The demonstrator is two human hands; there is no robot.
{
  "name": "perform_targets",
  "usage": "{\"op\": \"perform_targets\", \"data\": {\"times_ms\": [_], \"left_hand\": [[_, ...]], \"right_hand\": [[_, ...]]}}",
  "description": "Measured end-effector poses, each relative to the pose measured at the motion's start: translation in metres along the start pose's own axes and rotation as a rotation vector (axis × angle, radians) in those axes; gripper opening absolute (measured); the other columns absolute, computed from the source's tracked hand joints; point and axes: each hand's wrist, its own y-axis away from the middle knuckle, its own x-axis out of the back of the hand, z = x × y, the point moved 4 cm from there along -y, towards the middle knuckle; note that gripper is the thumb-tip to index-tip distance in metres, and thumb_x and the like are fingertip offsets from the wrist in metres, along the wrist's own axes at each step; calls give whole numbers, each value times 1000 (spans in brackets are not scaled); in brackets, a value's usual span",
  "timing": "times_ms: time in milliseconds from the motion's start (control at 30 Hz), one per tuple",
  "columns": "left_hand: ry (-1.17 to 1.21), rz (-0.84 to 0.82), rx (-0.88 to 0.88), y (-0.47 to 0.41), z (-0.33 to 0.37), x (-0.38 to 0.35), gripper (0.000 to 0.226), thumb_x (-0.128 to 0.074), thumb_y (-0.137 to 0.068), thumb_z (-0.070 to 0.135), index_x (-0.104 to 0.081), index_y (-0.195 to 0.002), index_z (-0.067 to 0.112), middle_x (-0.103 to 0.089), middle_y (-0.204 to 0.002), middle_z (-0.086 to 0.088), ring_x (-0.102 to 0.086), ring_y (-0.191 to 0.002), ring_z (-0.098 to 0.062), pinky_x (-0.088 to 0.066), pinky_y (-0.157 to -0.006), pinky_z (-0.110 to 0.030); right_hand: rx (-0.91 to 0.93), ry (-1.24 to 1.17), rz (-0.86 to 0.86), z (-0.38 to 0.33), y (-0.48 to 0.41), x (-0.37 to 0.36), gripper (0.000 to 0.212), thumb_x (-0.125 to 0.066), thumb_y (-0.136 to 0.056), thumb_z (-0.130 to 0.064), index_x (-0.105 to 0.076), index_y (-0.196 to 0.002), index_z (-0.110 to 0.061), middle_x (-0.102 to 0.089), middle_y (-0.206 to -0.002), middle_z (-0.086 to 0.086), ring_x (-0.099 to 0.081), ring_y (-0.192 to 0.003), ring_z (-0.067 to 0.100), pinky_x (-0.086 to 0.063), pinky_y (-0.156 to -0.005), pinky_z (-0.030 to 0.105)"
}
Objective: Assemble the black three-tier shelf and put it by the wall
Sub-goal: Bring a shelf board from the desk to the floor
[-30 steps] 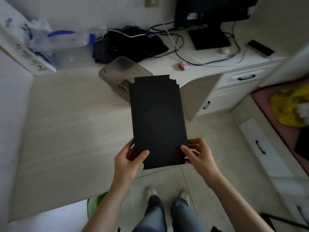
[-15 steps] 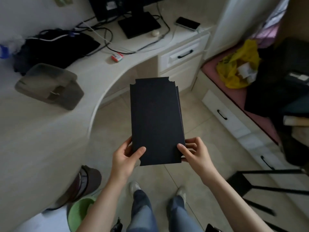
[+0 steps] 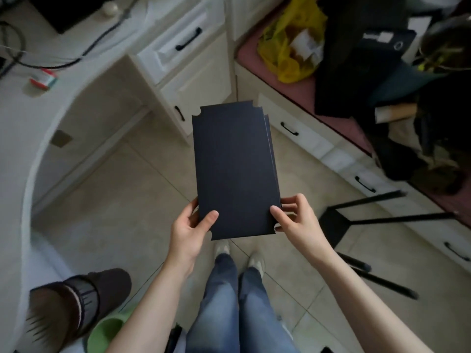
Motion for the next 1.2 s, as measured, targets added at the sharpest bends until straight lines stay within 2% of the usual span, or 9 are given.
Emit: {"op": "perform_targets", "data": {"times_ms": [133, 300, 433, 567, 667, 800, 967, 1100, 1200], "left_hand": [[-58, -120, 19, -43, -19, -30, 64, -86, -70, 38, -61, -128, 28, -73, -123, 3, -68, -117, -16, -54, -100, -32], [-157, -251, 27, -91, -53, -67, 62, -78, -76, 26, -57, -133, 24, -73, -123, 6, -67, -118, -15, -53, -99, -28], [-233, -353, 75, -120, -82, -94, 71, -78, -74, 29, -51, -139, 22, -72, -123, 10, -67, -118, -11, -52, -103, -34], [-298, -420, 150, -147, -125, -119, 81, -80, -70, 31, -49, -144, 19, -71, -126, 5, -66, -118, -11, -50, -106, -40], [-325, -433, 197, -167, -164, -135, 77, -84, -64, 36, -55, -135, 23, -72, -124, 7, -67, -116, -11, -52, -102, -36], [-351, -412, 249, -195, -225, -152, 84, -83, -68, 31, -50, -144, 16, -72, -124, 5, -69, -113, -10, -56, -96, -27], [-383, -384, 314, -235, -312, -157, 62, -77, -85, 15, -50, -141, 23, -71, -126, 2, -68, -114, -10, -53, -101, -33], [-440, -383, 326, -274, -377, -157, 51, -74, -89, 15, -53, -134, 27, -73, -120, 5, -70, -109, -9, -56, -94, -28], [-488, -375, 346, -307, -425, -157, 51, -74, -90, 14, -53, -136, 20, -71, -122, 1, -69, -110, -12, -57, -90, -26]], "right_hand": [[-63, -43, 102, 35, -28, 15, 22, -67, -92, -32, -53, -104, -20, -65, -103, -1, -67, -89, 14, -61, -70, 33], [-162, -106, 211, 88, -54, 27, 19, -67, -91, -32, -54, -102, -25, -65, -105, -3, -68, -90, 11, -60, -77, 37], [-224, -119, 279, 133, -66, 33, 23, -68, -91, -35, -54, -106, -24, -66, -106, -6, -65, -99, 9, -58, -86, 38], [-291, -164, 331, 184, -82, 36, 27, -68, -91, -35, -54, -111, -23, -66, -108, -6, -64, -101, 9, -57, -89, 39], [-334, -199, 379, 226, -98, 35, 28, -67, -92, -34, -54, -113, -21, -66, -108, -6, -64, -101, 10, -56, -91, 40], [-399, -262, 438, 290, -128, 24, 28, -64, -94, -30, -52, -117, -18, -65, -112, -1, -64, -100, 12, -56, -89, 39], [-446, -324, 451, 365, -175, 6, 23, -63, -96, -25, -51, -116, -22, -64, -113, 0, -63, -101, 11, -57, -86, 32], [-485, -338, 403, 427, -218, -11, 24, -62, -97, -23, -48, -116, -19, -64, -111, 6, -64, -93, 9, -54, -68, 20], [-520, -289, 360, 474, -255, -24, 27, -63, -96, -26, -48, -117, -17, -66, -110, 8, -66, -92, 16, -56, -72, 27]]}}
